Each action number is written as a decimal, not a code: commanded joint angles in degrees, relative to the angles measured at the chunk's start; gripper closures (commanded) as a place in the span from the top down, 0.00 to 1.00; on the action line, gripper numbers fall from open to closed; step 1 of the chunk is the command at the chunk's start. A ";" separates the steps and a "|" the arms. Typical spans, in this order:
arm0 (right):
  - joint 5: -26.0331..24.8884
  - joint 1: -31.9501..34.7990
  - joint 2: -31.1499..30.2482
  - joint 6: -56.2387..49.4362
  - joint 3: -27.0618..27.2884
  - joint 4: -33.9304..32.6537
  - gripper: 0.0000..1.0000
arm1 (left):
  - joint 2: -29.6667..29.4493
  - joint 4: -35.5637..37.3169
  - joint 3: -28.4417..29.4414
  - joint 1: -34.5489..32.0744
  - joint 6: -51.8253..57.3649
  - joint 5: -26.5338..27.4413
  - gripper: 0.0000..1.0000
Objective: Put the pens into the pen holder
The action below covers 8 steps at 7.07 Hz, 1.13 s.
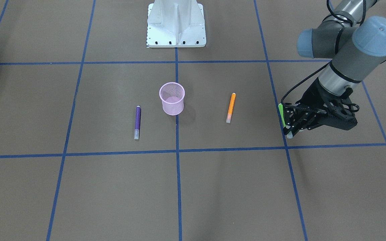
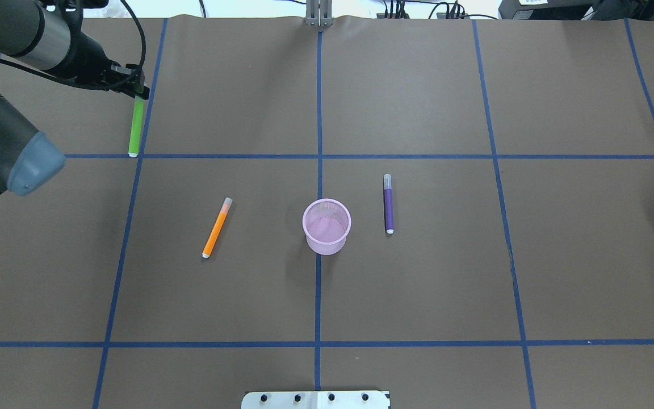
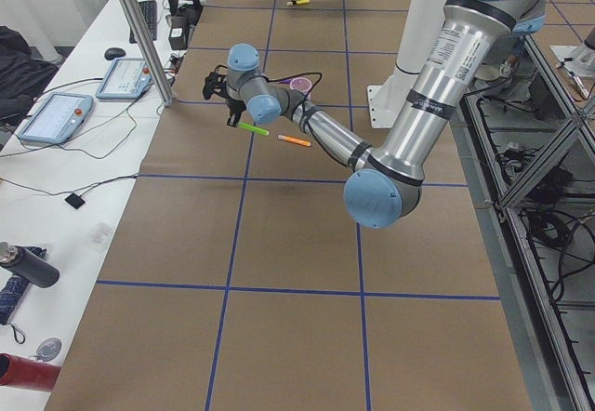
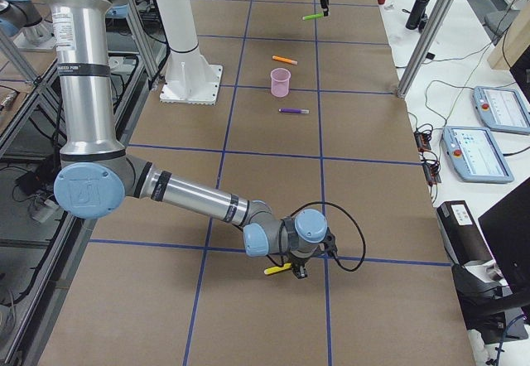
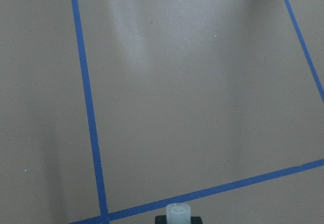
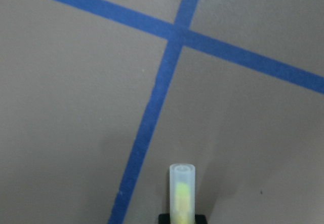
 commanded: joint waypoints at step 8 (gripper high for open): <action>7.17 5.16 5.52 1.74 5.12 -0.85 0.00 | -9.29 -11.04 -5.24 34.34 -17.51 55.41 0.00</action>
